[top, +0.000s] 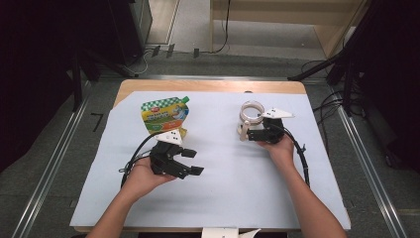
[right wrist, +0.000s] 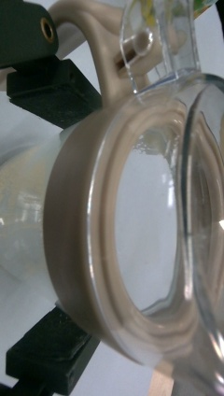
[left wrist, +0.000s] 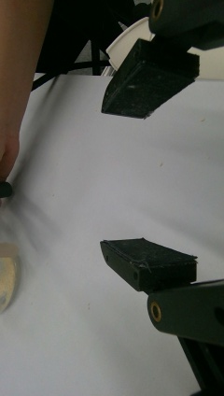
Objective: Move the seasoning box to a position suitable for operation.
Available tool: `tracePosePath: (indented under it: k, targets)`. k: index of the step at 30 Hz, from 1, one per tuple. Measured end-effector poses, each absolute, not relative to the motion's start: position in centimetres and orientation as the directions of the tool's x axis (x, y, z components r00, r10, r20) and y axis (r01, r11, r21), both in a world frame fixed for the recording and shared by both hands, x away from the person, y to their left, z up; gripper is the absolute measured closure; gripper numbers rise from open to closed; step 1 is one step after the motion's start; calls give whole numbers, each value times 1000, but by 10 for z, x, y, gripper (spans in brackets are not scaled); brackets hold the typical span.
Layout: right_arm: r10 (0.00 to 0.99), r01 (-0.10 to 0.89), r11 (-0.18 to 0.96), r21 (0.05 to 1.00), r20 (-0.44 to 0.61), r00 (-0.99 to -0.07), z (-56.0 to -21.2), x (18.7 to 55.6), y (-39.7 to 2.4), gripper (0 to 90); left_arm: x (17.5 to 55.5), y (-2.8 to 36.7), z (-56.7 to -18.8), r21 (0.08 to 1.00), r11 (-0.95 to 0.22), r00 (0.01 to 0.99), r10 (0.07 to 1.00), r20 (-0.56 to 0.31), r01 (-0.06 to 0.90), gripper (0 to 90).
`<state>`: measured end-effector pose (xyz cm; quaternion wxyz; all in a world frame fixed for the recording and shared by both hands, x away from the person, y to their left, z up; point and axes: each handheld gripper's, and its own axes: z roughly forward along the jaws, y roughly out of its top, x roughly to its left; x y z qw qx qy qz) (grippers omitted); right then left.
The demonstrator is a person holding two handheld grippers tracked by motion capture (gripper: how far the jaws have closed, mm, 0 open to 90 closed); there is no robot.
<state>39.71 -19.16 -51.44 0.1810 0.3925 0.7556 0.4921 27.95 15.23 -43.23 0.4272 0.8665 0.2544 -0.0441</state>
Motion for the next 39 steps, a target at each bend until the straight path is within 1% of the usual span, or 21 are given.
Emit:
tracePosePath:
  k: [14, 17, 20, 27, 32, 39]
  targets:
    - [736, 392, 204, 897, 124, -665, -507, 386, -182, 117, 282, 156, -431, 724, -492, 863, 408, -298, 483, 296]
    - [725, 387, 202, 900, 129, -677, -504, 380, -179, 117, 284, 157, -431, 720, -496, 860, 421, -290, 485, 301]
    - [713, 387, 200, 900, 137, -688, -501, 373, -175, 117, 285, 157, -430, 718, -491, 855, 427, -296, 494, 302]
    - [676, 377, 206, 903, 147, -722, -494, 349, -164, 117, 291, 156, -431, 714, -505, 857, 436, -274, 485, 305]
    - [644, 360, 234, 903, 134, -753, -492, 329, -152, 117, 296, 155, -431, 719, -499, 858, 433, -278, 484, 308]
    - [598, 357, 259, 897, 142, -789, -493, 311, -139, 117, 299, 156, -431, 726, -488, 857, 432, -282, 485, 312]
